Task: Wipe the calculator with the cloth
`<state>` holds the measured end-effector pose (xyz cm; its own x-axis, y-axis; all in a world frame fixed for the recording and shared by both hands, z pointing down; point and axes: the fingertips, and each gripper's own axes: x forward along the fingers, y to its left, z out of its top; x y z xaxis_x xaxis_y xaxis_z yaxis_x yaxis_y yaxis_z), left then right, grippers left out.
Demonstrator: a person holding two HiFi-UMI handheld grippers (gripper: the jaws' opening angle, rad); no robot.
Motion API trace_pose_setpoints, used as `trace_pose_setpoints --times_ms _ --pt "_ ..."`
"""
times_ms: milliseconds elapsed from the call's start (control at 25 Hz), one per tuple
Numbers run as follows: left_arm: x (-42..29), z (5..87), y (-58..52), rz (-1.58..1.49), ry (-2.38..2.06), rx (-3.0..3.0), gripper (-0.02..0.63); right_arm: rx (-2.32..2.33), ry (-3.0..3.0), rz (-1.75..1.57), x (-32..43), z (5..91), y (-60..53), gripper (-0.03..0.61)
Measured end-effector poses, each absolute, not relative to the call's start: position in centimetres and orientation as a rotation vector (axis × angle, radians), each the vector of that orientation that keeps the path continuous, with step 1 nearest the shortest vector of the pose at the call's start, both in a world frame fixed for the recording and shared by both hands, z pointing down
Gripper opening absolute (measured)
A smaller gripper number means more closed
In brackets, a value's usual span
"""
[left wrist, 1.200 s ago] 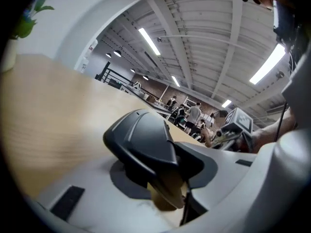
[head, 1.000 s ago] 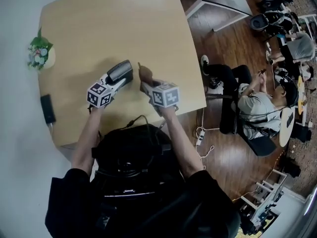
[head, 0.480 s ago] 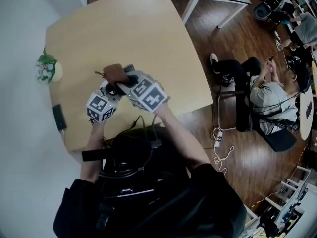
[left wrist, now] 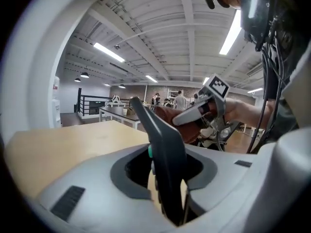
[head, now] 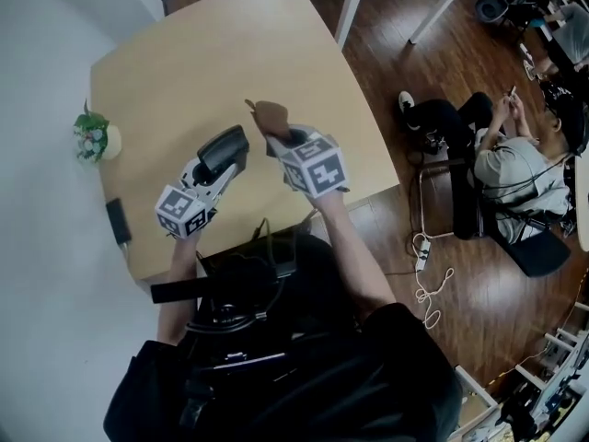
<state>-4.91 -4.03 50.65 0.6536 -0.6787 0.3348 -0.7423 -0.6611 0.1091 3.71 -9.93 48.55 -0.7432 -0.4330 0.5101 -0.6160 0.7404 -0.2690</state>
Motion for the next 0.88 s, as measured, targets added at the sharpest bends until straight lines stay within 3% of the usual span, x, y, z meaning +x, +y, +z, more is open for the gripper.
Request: trace_pose_setpoints --times_ms 160,320,720,880 --pt "-3.5 50.5 -3.5 0.433 -1.143 2.639 0.133 0.525 -2.781 0.505 -2.1 41.6 -4.5 0.061" --pt "-1.6 50.0 -2.7 0.474 -1.137 2.656 0.134 0.313 -2.782 0.282 -5.3 41.5 -0.8 0.064" --pt "0.3 47.1 -0.4 0.178 -1.199 2.614 0.133 0.658 -2.603 0.592 7.2 50.9 -8.2 0.061" --pt "0.1 46.9 0.0 0.199 -1.225 2.6 0.133 0.717 -2.637 0.628 9.0 49.3 -8.5 0.061"
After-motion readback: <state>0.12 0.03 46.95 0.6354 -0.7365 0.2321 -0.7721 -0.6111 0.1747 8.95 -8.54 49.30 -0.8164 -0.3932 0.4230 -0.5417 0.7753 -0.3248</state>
